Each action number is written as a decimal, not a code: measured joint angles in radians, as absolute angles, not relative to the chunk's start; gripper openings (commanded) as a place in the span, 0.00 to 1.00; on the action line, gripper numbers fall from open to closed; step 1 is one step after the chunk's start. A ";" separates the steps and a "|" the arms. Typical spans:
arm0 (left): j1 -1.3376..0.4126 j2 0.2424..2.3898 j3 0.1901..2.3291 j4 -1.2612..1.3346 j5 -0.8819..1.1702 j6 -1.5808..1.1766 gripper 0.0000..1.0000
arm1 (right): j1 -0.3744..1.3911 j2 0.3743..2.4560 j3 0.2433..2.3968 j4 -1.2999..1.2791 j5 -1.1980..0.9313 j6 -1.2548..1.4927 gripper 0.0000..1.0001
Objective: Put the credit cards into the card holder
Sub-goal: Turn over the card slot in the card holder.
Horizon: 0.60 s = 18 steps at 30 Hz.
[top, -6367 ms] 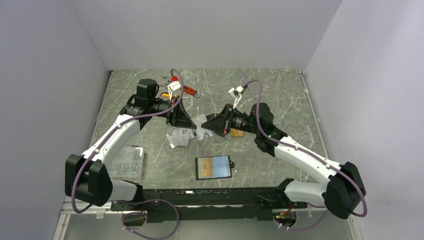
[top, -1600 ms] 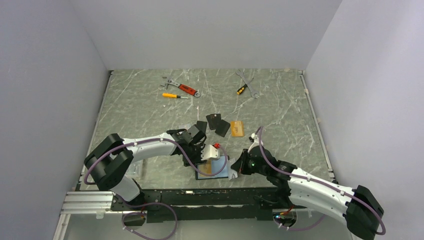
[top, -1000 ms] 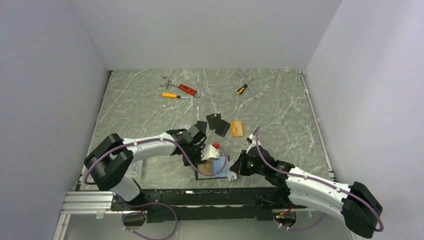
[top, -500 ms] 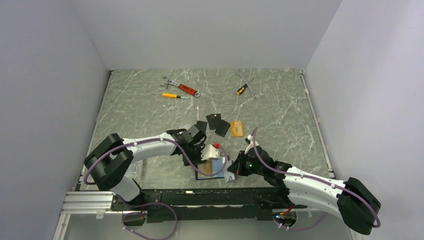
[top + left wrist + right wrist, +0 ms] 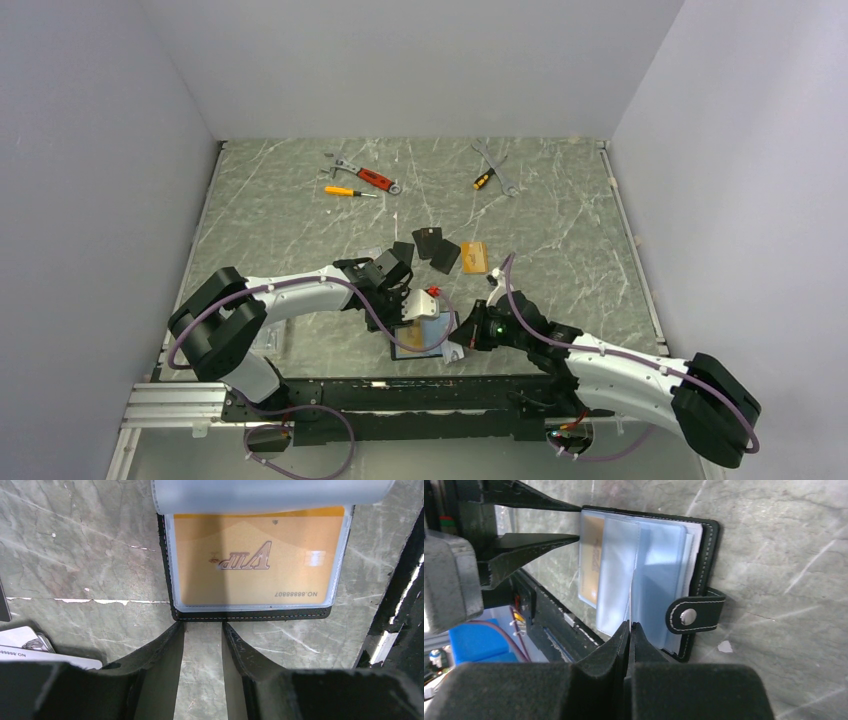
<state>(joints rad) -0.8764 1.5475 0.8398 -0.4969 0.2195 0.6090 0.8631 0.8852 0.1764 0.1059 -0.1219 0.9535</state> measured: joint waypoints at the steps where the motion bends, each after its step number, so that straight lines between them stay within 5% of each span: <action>1: -0.876 1.547 0.840 -0.497 0.220 0.609 0.38 | 0.862 0.885 0.172 0.120 -0.130 0.955 0.00; 18: -0.871 1.534 0.840 -0.513 0.220 0.615 0.37 | 0.838 1.055 0.214 0.286 -0.236 0.962 0.00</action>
<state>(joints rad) -0.8711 1.5337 0.8398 -0.5125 0.2195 0.6151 0.8383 1.0550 0.2138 0.2859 -0.2356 0.9619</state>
